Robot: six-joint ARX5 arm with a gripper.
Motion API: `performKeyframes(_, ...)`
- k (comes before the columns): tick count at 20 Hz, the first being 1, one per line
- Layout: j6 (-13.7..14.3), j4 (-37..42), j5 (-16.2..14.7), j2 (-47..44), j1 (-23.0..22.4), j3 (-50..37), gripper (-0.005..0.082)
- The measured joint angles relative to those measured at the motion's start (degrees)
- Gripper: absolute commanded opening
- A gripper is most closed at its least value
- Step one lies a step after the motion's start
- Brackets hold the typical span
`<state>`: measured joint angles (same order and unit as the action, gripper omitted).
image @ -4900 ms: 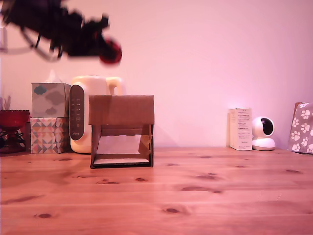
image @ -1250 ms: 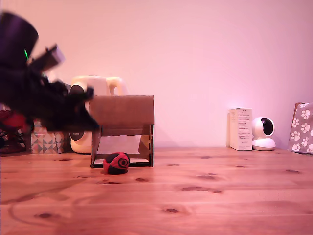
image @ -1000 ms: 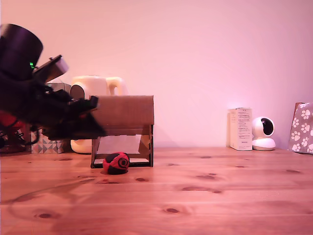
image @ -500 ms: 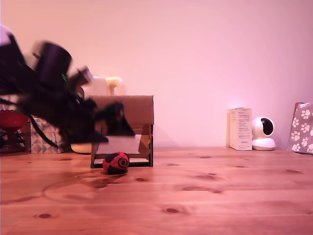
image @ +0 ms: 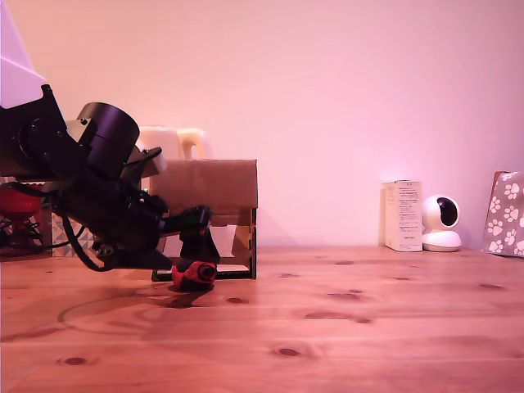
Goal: Drop the footbag into the cardboard dice tower
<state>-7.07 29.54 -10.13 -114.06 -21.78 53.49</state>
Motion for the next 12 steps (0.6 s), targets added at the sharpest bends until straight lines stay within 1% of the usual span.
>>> performKeyframes(1,0.00,-0.17,0.02,-0.33,0.00,0.02,0.0521)
performKeyframes(4,0.00,-1.29,-0.04,-1.60,0.00,0.02,0.0173)
performKeyframes(5,0.00,-1.29,-0.04,-1.62,0.00,0.02,0.0095)
performKeyframes(6,0.00,-0.96,-0.04,-1.60,-0.09,0.04,0.0055)
performKeyframes(10,0.00,-0.92,0.00,-1.53,-0.17,0.37,0.0052)
performKeyframes(12,-0.02,-2.84,-0.74,-0.85,-0.13,0.59,0.0052)
